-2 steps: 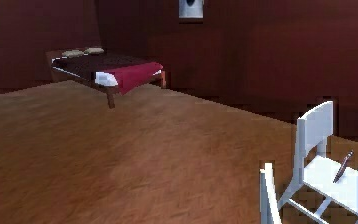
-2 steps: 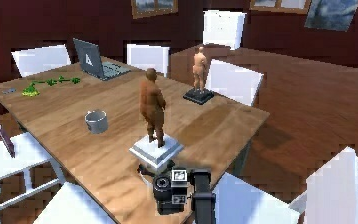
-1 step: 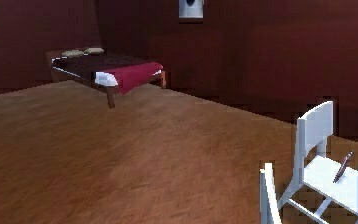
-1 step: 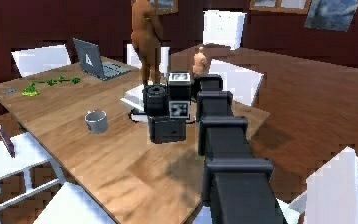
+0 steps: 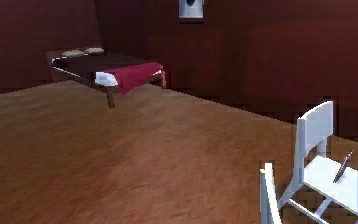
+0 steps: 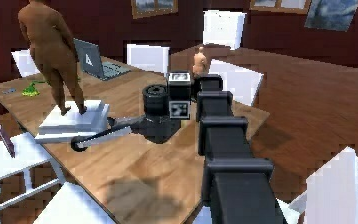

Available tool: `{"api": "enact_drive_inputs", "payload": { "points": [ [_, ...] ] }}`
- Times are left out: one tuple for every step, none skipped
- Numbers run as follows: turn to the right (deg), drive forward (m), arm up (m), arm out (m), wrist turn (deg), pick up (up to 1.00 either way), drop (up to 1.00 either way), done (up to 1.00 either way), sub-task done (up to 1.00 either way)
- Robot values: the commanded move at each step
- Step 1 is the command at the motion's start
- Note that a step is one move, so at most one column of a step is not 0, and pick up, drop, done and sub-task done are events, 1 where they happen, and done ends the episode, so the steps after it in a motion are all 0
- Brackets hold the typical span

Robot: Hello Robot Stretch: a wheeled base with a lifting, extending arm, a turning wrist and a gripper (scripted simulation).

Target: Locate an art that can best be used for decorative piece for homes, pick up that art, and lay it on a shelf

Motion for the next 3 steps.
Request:
{"api": "enact_drive_inputs", "payload": {
  "points": [
    [0.0,0.0,0.0,0.0,-45.0,0.0,0.0,0.0,0.0],
    [0.0,0.0,0.0,0.0,-27.0,0.0,0.0,0.0,0.0],
    [0.0,0.0,0.0,-0.18,0.0,0.0,0.0,0.0,0.0]
  ]
}}
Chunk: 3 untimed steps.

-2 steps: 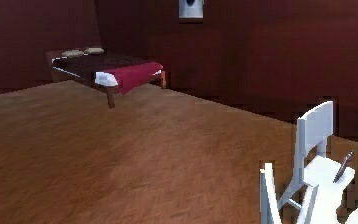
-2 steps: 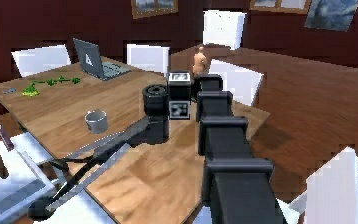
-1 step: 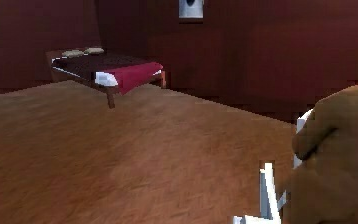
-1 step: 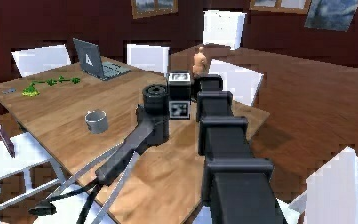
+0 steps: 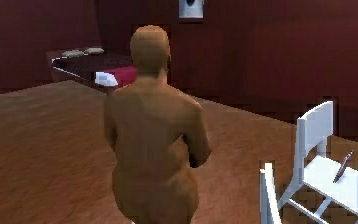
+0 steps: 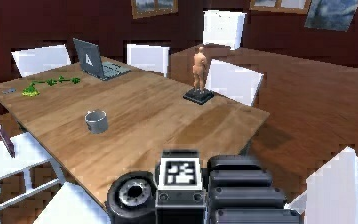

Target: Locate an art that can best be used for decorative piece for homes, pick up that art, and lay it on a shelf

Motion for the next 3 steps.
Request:
{"api": "enact_drive_inputs", "payload": {
  "points": [
    [-45.0,0.0,0.0,0.0,0.0,0.0,0.0,0.0,0.0],
    [-45.0,0.0,0.0,0.0,0.0,0.0,0.0,0.0,0.0],
    [-45.0,0.0,0.0,0.0,0.0,0.0,0.0,0.0,0.0]
  ]
}}
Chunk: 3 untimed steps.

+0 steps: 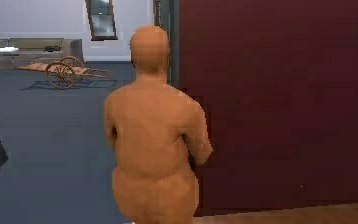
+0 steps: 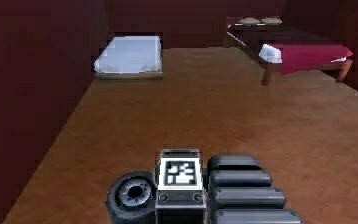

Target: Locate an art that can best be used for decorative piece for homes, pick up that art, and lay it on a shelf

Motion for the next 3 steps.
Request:
{"api": "enact_drive_inputs", "payload": {
  "points": [
    [-24.0,0.0,0.0,0.0,0.0,0.0,0.0,0.0,0.0],
    [0.0,1.0,0.0,0.0,0.0,0.0,0.0,0.0,0.0],
    [-45.0,0.0,0.0,0.0,0.0,0.0,0.0,0.0,0.0]
  ]
}}
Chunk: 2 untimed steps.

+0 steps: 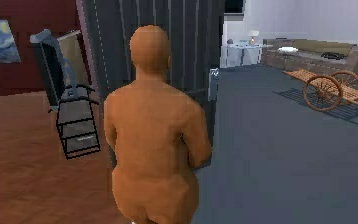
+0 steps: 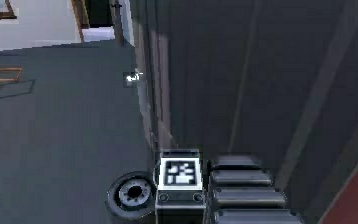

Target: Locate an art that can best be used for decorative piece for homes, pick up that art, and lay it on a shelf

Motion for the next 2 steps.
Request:
{"api": "enact_drive_inputs", "payload": {
  "points": [
    [-9.0,0.0,0.0,0.0,0.0,0.0,0.0,0.0,0.0],
    [0.0,0.05,0.0,0.0,0.0,0.0,0.0,0.0,0.0]
  ]
}}
